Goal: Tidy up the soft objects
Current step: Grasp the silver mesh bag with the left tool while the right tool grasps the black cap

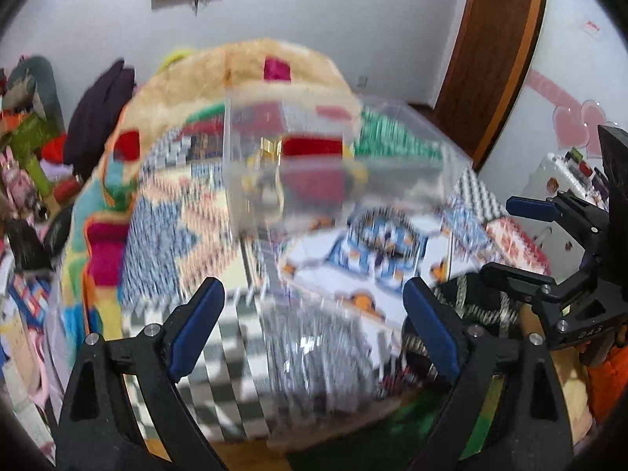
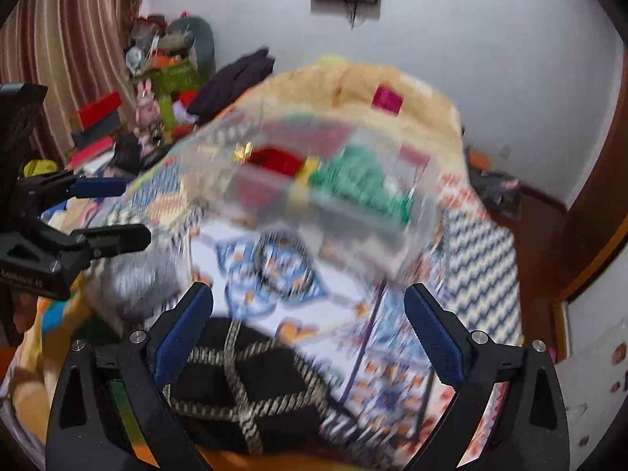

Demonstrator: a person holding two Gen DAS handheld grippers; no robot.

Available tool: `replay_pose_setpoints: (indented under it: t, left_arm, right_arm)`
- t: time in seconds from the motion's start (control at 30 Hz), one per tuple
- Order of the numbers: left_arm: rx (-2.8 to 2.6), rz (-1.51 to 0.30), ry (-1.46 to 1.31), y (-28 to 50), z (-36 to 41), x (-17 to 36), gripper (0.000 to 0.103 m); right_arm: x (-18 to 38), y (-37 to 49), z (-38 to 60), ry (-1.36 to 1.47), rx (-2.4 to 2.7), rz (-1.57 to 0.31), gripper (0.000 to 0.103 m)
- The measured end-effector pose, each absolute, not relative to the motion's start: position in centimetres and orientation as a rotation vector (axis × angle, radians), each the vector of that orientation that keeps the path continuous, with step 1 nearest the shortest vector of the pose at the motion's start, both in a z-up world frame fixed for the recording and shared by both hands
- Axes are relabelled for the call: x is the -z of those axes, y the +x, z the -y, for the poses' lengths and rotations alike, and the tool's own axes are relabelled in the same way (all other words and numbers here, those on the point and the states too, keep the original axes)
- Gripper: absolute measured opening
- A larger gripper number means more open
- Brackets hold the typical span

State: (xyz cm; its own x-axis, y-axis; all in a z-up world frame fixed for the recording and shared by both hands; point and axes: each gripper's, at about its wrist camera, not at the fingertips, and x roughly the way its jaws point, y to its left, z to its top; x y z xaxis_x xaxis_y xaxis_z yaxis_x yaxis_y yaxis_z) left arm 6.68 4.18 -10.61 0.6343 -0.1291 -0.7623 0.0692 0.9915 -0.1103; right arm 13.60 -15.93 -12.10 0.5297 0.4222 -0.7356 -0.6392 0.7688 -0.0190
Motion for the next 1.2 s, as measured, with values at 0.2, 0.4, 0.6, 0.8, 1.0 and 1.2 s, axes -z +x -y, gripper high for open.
replay_pose_setpoints:
  t: [0.2,0.4,0.6,0.8,1.0,1.2]
  left_arm:
    - [0.114,-0.958,-0.082,5.6,-4.0,13.8,0.093]
    - [0.121,-0.952,-0.062,5.0,-3.4,14.7,0.08]
    - [0.129,-0.937,-0.047,5.1,-3.3,14.5,0.045]
    - [0.124,-0.912,-0.056,4.9,-3.8,13.7,0.03]
    - [0.12,-0.858,-0.04,4.8,-3.6,11.8,0.029]
    - [0.115,-0.775,-0.035,5.1,-3.6,8.8,0.029]
  right_arm:
    - [16.0,13.4,16.0,-0.305,-0.703,-0.951,0.097]
    - [17.3,13.6,15.8,-0.281,-0.745,-1.023,0.076]
    - [16.9,13.2,16.0,-0.265,-0.74,-1.001,0.037]
    - [15.8,13.6,17.1,-0.21,-0.726,-0.955,0.017]
    - [13.1,13.4,18.2,-0.172,-0.718,-0.863,0.014]
    - [10.1,13.6,18.0,-0.14,-0.717,-0.766,0.014]
